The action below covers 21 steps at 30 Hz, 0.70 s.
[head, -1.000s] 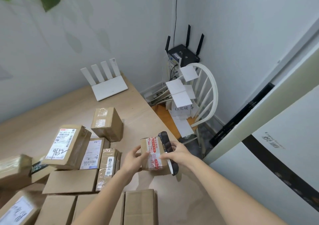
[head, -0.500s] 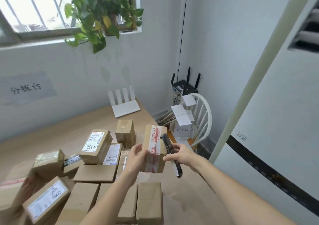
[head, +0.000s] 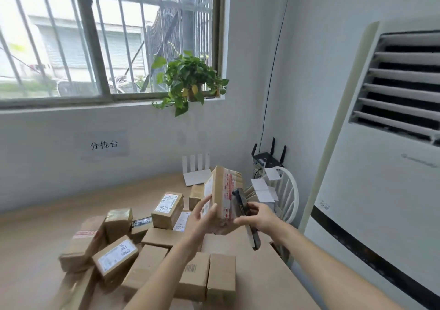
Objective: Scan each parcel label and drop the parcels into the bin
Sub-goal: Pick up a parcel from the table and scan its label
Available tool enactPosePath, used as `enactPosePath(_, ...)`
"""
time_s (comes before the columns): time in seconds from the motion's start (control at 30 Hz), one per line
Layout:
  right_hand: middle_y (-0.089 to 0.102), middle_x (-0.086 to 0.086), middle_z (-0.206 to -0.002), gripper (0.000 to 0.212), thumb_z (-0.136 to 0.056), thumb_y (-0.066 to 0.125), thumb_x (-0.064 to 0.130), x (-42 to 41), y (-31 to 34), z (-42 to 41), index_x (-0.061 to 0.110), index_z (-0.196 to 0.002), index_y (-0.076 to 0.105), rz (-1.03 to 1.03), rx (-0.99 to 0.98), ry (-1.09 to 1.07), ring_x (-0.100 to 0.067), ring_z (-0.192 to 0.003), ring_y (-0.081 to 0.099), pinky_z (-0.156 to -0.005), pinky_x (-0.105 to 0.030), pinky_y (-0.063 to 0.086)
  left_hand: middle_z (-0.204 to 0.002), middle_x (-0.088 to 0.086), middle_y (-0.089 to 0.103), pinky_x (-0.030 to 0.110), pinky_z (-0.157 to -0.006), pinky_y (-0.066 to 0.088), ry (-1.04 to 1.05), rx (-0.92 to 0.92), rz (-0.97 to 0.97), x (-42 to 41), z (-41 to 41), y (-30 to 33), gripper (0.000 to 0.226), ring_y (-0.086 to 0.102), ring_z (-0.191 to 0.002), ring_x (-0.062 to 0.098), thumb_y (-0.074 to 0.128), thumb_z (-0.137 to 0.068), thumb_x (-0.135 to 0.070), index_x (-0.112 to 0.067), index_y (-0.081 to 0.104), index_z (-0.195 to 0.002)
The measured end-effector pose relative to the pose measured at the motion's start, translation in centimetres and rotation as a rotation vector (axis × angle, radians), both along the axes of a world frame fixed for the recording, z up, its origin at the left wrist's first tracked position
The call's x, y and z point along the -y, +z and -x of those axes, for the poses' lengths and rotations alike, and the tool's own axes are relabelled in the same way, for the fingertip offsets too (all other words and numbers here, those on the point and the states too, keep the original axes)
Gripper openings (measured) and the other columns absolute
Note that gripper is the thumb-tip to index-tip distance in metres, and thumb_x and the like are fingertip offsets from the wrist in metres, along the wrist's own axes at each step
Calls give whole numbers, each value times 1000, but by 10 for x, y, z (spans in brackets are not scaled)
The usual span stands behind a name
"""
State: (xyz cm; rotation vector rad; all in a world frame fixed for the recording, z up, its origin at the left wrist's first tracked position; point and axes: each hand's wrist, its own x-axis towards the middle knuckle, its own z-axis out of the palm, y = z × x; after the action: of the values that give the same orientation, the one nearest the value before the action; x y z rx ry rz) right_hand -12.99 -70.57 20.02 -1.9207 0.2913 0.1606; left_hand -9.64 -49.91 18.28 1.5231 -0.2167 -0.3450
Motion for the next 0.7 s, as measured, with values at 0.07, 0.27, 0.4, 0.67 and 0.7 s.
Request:
enactPosePath(0.07, 68, 1, -114, 42, -78, 89, 30, -9, 9, 15, 33, -107, 59, 9, 10, 18, -14, -106, 63, -86, -30, 54, -135, 3, 54, 21, -72, 54, 21, 20, -5, -11, 14, 4, 54, 59, -111, 10, 71, -80, -58, -48, 53, -130)
enactPosePath(0.27, 74, 1, -105, 40, -73, 93, 26, -33, 22, 38, 28, -103, 67, 53, 120, -6, -16, -100, 69, -85, -34, 59, -129, -3, 58, 19, -72, 55, 117, 121, -18, -37, 43, 22, 55, 63, -103, 2, 78, -79, -49, -41, 58, -130)
enactPosePath(0.4, 71, 3, -89, 38, -74, 93, 22, -45, 34, 43, 19, -103, 69, 51, 181, 24, -14, -85, 66, -63, -21, 52, -130, 1, 60, 16, -66, 56, 183, 134, 28, -50, 50, 32, 76, 65, -111, 15, 86, -74, -40, -30, 50, -140)
enactPosePath(0.67, 74, 4, -95, 38, -68, 92, 26, -46, 53, 33, 23, -99, 71, 104, 268, 59, -19, -98, 68, -85, -37, 58, -124, -1, 59, 29, -76, 59, 289, 174, 52, -57, 49, 48, 83, 67, -104, 16, 90, -69, -30, -37, 45, -138)
enactPosePath(0.7, 74, 4, -96, 39, -68, 92, 26, -46, 54, 32, 24, -100, 71, 102, 276, 60, -19, -98, 68, -88, -39, 58, -123, -2, 58, 28, -76, 58, 292, 186, 40, -57, 48, 50, 86, 67, -103, 15, 89, -70, -29, -36, 41, -141)
